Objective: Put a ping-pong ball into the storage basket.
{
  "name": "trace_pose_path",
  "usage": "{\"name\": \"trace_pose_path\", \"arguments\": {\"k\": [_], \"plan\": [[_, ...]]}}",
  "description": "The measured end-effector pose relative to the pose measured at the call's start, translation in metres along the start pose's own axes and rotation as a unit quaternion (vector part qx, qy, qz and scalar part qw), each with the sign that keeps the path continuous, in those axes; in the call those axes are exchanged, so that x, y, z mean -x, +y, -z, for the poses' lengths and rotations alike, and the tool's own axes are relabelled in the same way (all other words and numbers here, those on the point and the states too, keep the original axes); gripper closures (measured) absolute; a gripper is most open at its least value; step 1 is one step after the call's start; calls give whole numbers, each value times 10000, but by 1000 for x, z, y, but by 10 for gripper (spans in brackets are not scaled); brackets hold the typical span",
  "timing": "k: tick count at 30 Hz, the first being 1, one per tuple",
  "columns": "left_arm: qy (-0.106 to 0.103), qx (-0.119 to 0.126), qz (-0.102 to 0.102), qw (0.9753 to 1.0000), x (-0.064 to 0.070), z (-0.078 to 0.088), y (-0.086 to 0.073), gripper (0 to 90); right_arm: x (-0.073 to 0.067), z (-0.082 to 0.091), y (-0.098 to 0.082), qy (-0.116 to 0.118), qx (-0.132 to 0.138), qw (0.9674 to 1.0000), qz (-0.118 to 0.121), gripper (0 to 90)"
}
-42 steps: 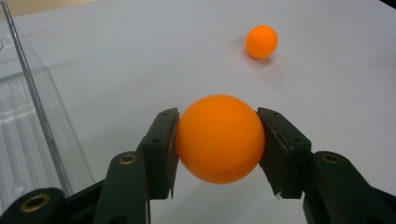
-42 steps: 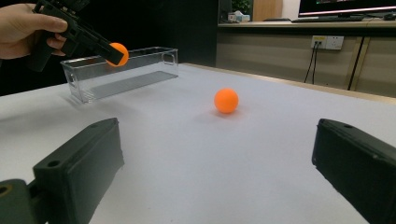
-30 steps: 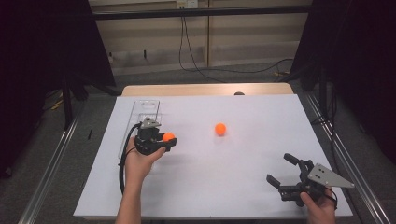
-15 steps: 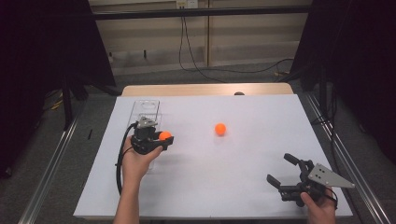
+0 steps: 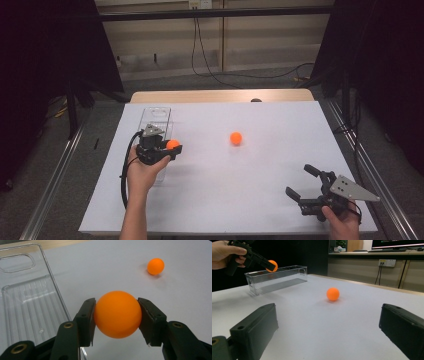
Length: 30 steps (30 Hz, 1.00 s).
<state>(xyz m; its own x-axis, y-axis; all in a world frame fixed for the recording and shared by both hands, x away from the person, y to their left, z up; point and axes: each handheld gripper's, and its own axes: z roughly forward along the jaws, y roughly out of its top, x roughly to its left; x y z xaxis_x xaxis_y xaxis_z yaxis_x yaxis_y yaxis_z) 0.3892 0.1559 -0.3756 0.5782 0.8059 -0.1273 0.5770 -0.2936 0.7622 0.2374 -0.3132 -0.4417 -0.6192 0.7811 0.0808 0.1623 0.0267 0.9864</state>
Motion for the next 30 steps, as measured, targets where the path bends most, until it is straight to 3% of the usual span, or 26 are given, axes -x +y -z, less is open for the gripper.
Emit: {"name": "trace_pose_path", "arguments": {"k": [30], "plan": [[279,7,107,9996,-16,11,-4,510,0,0,0,-1,-1,10000,-1,16]]}}
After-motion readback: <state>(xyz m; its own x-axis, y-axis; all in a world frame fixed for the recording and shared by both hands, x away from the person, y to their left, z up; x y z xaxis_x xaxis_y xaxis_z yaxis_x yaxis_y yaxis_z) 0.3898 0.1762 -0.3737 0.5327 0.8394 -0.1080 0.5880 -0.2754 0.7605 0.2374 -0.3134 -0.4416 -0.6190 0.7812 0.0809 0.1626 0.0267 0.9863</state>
